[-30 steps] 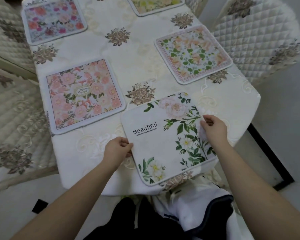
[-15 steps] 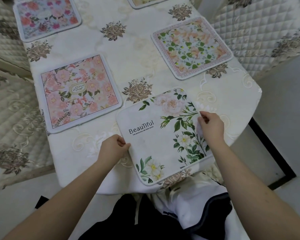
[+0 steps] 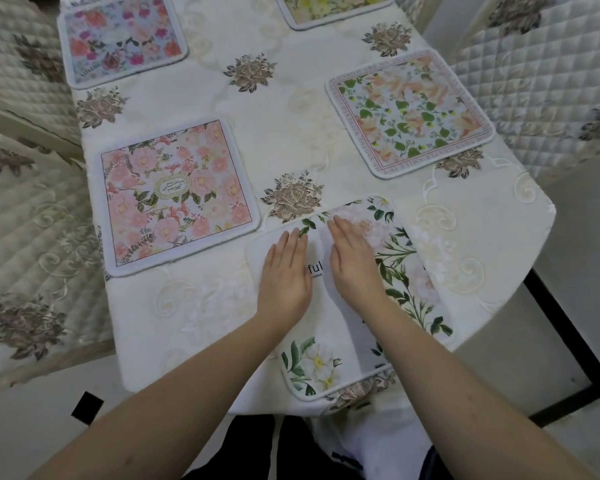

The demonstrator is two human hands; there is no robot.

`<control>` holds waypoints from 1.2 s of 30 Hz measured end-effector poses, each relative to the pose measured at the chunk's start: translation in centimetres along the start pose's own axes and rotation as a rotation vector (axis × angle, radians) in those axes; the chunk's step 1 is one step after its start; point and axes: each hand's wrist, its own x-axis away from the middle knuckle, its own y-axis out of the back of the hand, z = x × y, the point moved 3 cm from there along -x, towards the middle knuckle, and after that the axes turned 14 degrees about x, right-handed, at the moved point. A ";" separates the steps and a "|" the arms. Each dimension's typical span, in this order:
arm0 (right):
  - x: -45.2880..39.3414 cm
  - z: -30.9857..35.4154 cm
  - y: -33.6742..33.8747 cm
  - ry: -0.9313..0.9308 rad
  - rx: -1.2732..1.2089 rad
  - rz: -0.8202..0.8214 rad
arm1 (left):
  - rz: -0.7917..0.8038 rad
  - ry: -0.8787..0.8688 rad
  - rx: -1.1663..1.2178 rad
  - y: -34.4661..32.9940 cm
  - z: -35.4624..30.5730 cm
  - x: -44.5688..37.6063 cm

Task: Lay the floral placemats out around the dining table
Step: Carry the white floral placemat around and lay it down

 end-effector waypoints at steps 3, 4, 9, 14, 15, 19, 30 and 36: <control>-1.3 -0.2 -1.3 0.044 0.134 0.073 | 0.069 0.009 -0.088 -1.4 0.7 -1.1; -1.5 -0.5 -1.6 0.060 0.204 0.085 | 0.073 0.010 -0.119 -1.7 1.0 -1.2; -2.1 -2.9 -1.9 0.089 0.385 0.126 | 0.079 -0.028 -0.171 -1.6 2.4 -1.4; -2.5 -7.2 0.0 -0.074 0.364 0.144 | 0.091 0.042 -0.259 1.5 6.0 -2.4; -2.5 -8.2 0.4 -0.105 0.360 0.142 | 0.100 0.039 -0.283 2.0 6.5 -2.4; -2.1 -11.0 1.7 -0.240 0.342 0.121 | 0.085 0.015 -0.343 2.8 6.8 -2.2; 7.3 -1.8 1.0 -0.069 0.092 0.052 | 0.179 -0.146 -0.179 -4.5 -3.7 8.4; 10.9 -2.2 -1.2 0.037 0.294 0.155 | 0.298 -0.173 -0.218 -5.8 -3.1 11.6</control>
